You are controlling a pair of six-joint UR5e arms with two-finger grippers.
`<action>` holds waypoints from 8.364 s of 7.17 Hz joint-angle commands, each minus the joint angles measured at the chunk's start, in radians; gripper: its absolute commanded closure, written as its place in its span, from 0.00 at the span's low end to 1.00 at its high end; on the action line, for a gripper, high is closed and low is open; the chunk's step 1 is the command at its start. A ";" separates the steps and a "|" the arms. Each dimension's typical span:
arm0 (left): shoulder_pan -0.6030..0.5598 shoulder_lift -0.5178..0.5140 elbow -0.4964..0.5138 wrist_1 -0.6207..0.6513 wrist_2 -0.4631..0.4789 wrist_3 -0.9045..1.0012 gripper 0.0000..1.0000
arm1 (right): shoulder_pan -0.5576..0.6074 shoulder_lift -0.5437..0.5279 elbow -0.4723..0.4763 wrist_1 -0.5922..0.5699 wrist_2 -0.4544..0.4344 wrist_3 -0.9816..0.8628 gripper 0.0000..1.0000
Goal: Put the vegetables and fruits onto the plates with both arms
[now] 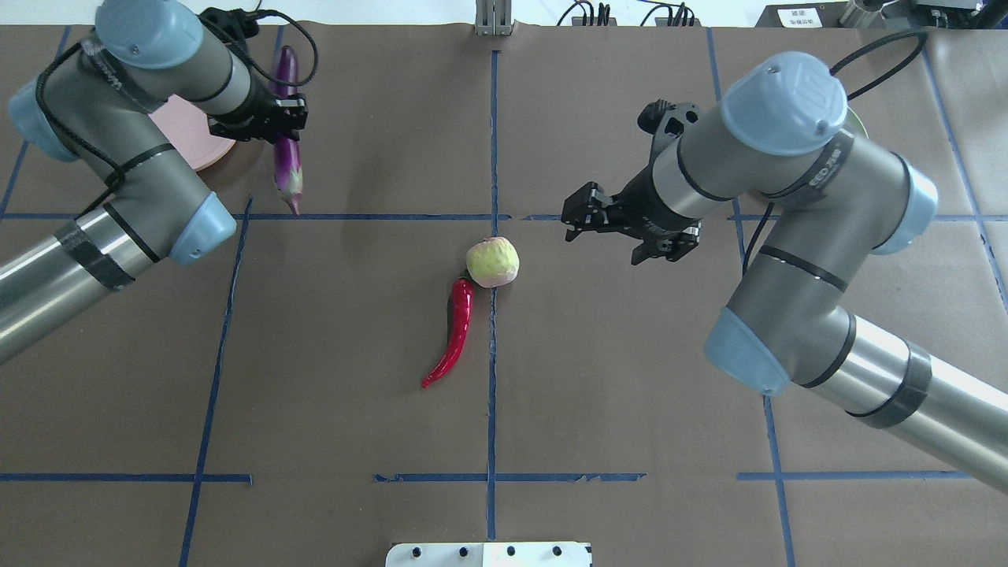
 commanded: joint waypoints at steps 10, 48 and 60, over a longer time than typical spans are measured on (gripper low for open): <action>-0.148 -0.003 0.198 -0.034 -0.010 0.323 0.00 | -0.176 0.375 -0.448 -0.158 -0.285 0.121 0.00; 0.007 -0.064 0.018 0.162 0.036 0.092 0.99 | 0.408 -0.067 -0.303 0.026 0.157 -0.600 0.00; -0.269 0.256 -0.145 0.048 -0.217 0.625 0.00 | 0.581 -0.372 -0.097 0.020 0.248 -0.786 0.00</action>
